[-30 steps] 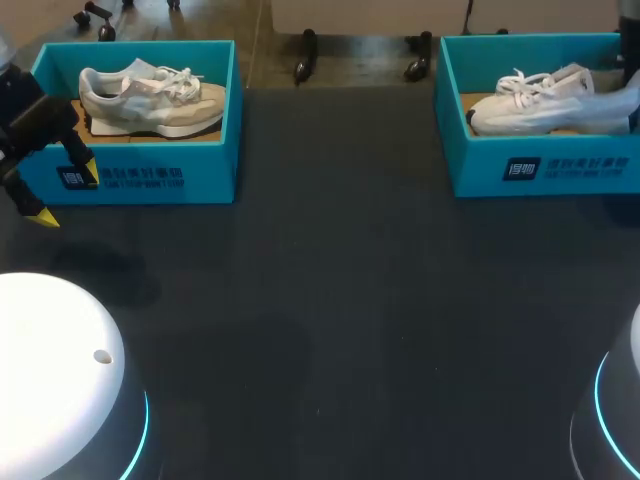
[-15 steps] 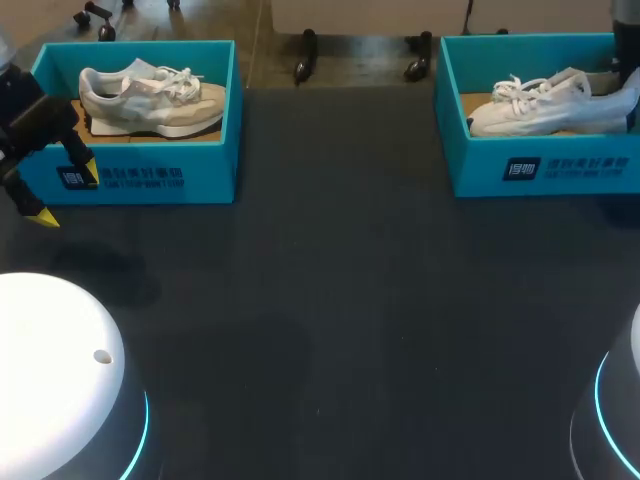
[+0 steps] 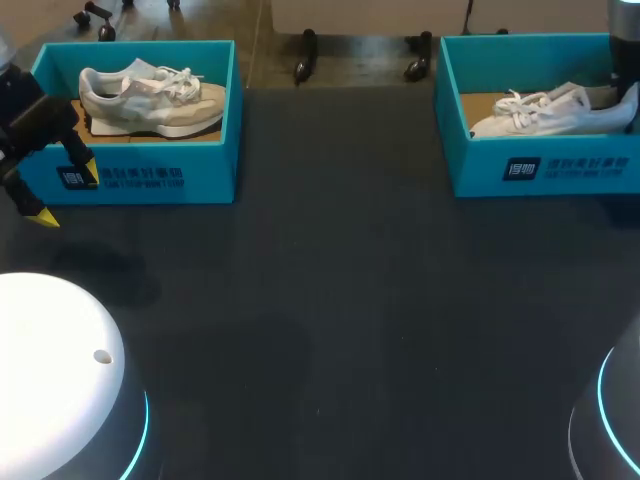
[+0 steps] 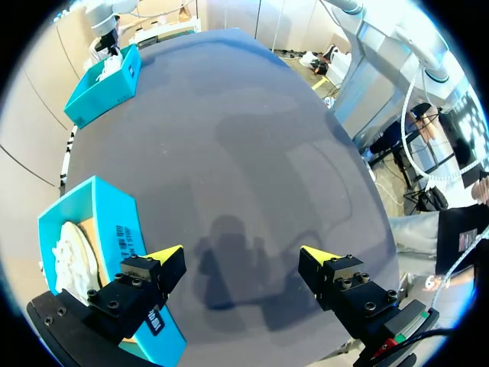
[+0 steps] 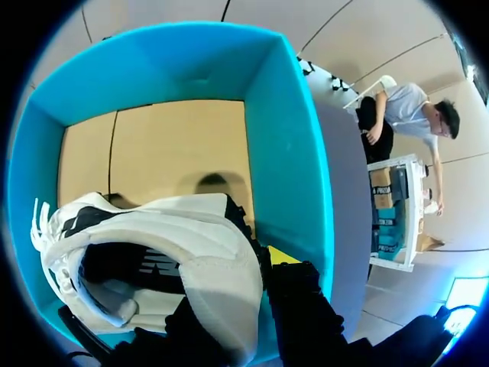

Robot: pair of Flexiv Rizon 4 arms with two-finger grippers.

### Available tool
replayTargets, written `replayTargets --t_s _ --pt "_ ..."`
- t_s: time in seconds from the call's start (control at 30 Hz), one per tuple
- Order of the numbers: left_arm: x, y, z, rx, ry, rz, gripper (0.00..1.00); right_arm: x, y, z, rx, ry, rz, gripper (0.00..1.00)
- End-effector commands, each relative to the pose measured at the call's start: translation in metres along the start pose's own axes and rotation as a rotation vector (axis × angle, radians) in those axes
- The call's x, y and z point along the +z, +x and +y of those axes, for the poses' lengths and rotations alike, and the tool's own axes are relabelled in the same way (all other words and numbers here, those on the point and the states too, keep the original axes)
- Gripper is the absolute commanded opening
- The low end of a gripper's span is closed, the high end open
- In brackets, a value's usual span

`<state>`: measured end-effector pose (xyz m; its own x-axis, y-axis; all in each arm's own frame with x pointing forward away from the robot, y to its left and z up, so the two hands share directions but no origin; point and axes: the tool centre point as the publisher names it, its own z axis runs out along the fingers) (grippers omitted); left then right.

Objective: Take the shoe out of the shoebox, open the shoe tongue, remove and reinsert the insole, then place the shoe into the shoebox

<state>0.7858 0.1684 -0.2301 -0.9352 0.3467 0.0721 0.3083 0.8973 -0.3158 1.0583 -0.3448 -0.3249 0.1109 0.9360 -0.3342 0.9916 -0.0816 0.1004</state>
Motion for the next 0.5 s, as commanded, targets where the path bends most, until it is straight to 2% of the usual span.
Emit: replayTargets --t_s 0.03,0.5 --pt "-0.001 0.000 0.000 0.000 -0.003 0.003 1.00 -0.004 0.002 -0.007 -0.004 -0.004 -0.009 0.00" --pt "-0.001 0.000 0.000 0.000 -0.003 0.003 1.00 0.023 0.003 -0.014 0.016 0.043 0.031 0.00"
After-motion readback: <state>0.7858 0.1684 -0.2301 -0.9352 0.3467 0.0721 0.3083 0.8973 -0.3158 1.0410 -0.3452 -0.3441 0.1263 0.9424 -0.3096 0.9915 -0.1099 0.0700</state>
